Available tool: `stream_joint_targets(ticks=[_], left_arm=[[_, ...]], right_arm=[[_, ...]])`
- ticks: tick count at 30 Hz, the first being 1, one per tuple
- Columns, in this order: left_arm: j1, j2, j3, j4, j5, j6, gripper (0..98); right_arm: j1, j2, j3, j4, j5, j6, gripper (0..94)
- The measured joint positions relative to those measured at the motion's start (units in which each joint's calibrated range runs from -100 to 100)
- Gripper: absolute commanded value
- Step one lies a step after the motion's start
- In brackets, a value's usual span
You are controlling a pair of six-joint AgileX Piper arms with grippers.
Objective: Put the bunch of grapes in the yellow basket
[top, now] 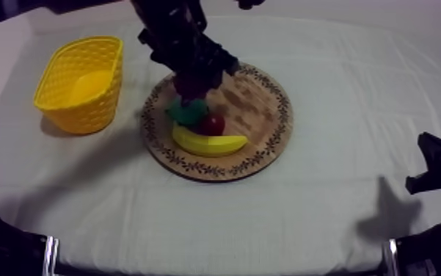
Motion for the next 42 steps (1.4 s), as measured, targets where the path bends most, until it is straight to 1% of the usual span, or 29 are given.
stream_joint_targets(ticks=[3, 8, 15, 21, 30, 38, 42], left_arm=[[0.10, -4.70, 4.89, -0.33, -0.45, 0.03, 49.0], [-1.00, -11.40, 11.95, -0.37, -1.15, 0.29, 48.9], [-4.15, -20.62, 19.72, -0.26, -1.22, -0.05, 49.0], [-8.49, -27.41, 23.57, 0.34, -1.06, -1.25, 48.7], [-17.30, -34.92, 24.86, 1.46, 0.33, -3.88, 48.6], [-24.60, -34.50, 21.70, 1.57, 2.59, -4.86, 48.8], [-26.87, -32.02, 19.45, 1.57, 3.07, -4.70, 48.7]], right_arm=[[0.00, 0.00, 0.00, 0.00, 0.00, 0.00, 0.5], [0.00, 0.00, 0.00, 0.00, 0.00, 0.00, 0.5], [0.00, 0.00, 0.00, 0.00, 0.00, 0.00, 0.5], [0.00, 0.00, 0.00, 0.00, 0.00, 0.00, 0.5], [0.00, 0.00, 0.00, 0.00, 0.00, 0.00, 0.5], [0.00, 0.00, 0.00, 0.00, 0.00, 0.29, 0.5], [0.00, 0.00, 0.00, 0.00, 0.00, -0.04, 0.5]])
